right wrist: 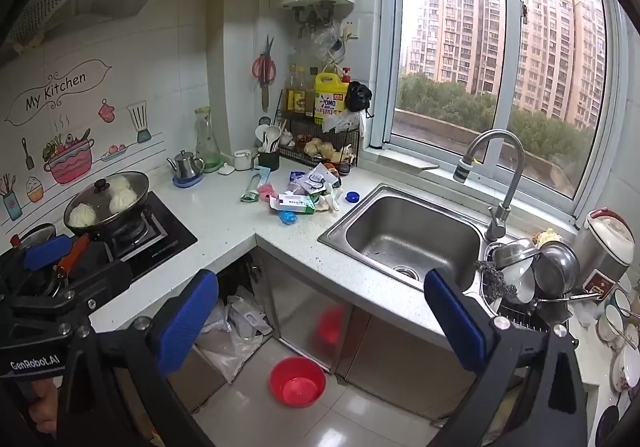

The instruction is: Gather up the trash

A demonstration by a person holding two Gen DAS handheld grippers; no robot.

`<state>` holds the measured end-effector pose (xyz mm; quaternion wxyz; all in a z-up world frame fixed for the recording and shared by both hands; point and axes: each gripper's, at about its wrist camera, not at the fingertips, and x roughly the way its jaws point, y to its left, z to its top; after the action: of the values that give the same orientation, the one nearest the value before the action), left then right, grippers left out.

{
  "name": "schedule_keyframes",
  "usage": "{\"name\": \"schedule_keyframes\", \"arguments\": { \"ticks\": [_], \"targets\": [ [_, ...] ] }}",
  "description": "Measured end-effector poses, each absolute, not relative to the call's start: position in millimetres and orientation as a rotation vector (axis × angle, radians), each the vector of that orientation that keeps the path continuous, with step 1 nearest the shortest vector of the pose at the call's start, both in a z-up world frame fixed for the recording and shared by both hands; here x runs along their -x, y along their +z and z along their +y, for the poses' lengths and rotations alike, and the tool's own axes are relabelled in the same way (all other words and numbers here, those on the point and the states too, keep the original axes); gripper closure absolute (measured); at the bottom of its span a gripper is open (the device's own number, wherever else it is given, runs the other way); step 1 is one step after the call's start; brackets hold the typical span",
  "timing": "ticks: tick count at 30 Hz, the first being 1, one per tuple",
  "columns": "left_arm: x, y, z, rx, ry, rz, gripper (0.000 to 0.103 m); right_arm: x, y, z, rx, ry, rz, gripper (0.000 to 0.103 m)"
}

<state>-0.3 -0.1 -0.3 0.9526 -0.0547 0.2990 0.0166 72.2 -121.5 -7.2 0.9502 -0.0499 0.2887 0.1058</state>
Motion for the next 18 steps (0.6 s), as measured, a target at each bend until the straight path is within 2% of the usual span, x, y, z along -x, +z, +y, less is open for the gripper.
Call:
{"name": "schedule_keyframes", "arguments": {
  "ticks": [18],
  "targets": [
    [3.1, -2.4, 4.7, 0.091, 0.025, 0.597, 0.000, -69.1, -10.5, -114.5, 0.101, 0.219, 0.610, 0.000]
  ]
}}
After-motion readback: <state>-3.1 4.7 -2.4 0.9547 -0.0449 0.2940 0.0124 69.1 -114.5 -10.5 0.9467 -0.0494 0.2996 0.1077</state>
